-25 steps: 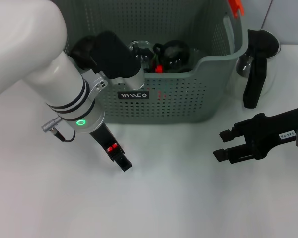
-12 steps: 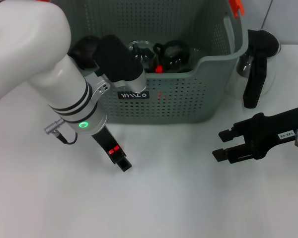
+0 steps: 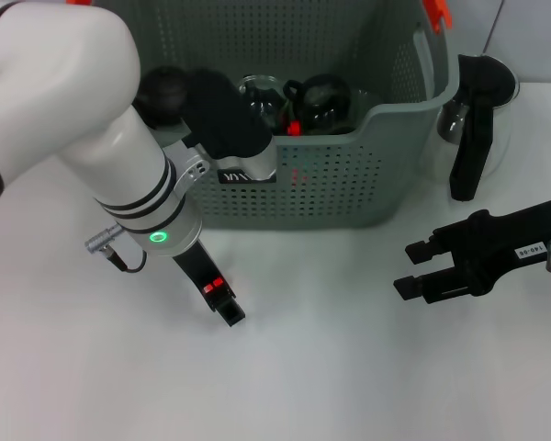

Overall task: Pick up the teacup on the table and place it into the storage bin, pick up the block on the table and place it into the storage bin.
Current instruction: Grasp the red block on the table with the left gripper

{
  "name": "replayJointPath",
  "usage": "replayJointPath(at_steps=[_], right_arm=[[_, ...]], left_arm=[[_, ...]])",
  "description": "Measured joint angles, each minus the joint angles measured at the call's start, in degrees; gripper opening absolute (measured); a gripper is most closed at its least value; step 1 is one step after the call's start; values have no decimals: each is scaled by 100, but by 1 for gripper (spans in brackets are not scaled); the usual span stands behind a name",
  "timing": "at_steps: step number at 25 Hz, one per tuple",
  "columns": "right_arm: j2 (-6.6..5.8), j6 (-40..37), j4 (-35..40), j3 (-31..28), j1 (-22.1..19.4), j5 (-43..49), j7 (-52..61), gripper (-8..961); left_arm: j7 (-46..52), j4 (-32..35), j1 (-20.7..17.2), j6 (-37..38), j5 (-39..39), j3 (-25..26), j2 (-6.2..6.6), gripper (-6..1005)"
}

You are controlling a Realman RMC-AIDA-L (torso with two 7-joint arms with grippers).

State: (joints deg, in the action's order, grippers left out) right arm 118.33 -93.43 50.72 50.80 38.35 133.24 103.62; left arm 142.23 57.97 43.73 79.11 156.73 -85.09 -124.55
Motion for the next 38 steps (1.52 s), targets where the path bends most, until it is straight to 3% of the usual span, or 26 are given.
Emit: replayJointPath(at_steps=[14, 24, 27, 33, 38], right_arm=[[-3, 0, 0, -10, 0, 0, 0, 659], [-4, 0, 0, -4, 15, 0, 0, 659], [-3, 0, 0, -8, 15, 0, 0, 659], [-4, 0, 0, -14, 14, 0, 0, 659], [-3, 0, 0, -16, 14, 0, 0, 659]], left_arm=[[-14, 7, -3, -25, 17, -87, 6, 766], [-30, -23, 28, -28, 57, -88, 22, 557], [-31, -23, 33, -28, 64, -94, 22, 326], [-26, -23, 53, -20, 68, -96, 19, 205], [-29, -21, 56, -7, 68, -96, 19, 198]])
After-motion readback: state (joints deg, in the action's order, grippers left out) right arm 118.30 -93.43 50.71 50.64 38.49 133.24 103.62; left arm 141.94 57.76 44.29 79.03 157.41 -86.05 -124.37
